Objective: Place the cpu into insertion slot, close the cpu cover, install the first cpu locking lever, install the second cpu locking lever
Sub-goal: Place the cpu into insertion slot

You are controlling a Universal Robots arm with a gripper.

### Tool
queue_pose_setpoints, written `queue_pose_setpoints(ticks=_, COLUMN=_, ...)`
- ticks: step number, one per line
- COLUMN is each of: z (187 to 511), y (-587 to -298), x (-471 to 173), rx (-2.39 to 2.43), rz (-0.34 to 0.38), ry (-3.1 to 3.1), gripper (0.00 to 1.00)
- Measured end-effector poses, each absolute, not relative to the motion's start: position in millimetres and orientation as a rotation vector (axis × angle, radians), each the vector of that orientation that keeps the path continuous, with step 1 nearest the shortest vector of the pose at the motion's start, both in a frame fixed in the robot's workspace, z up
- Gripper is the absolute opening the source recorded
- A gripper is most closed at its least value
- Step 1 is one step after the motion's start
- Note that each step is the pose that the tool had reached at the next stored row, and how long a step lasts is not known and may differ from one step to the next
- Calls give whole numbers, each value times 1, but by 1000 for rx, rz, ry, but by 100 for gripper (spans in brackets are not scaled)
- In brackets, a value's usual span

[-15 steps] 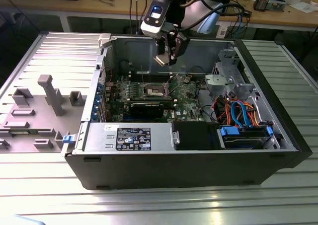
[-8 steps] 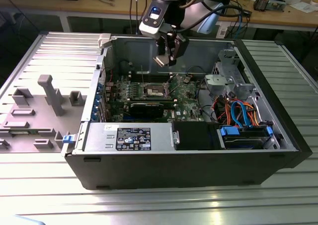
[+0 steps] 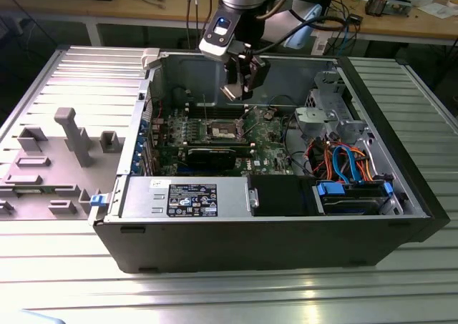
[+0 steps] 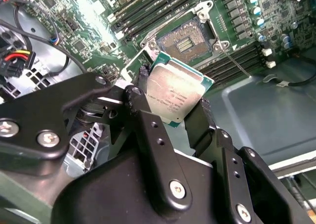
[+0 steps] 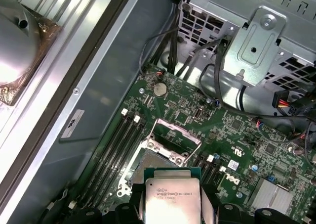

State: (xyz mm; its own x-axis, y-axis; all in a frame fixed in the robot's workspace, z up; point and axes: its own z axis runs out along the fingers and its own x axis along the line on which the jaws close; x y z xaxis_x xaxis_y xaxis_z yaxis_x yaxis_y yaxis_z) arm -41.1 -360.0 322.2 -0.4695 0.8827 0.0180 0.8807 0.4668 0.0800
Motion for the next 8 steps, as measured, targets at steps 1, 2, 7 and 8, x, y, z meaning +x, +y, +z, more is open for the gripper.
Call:
queue_pose_setpoints(ticks=1, z=321, y=-360, x=-41, rx=1621, rz=121, ry=2657, gripper=55)
queue_pose_setpoints(ticks=2, z=318, y=-360, x=-41, rx=1666, rz=120, ry=2628, gripper=55)
queue_pose_setpoints(ticks=7, z=316, y=-360, x=-49, rx=1684, rz=123, ry=2617, gripper=55)
queue_pose_setpoints(ticks=8, z=316, y=-360, x=-49, rx=1684, rz=122, ry=2617, gripper=55)
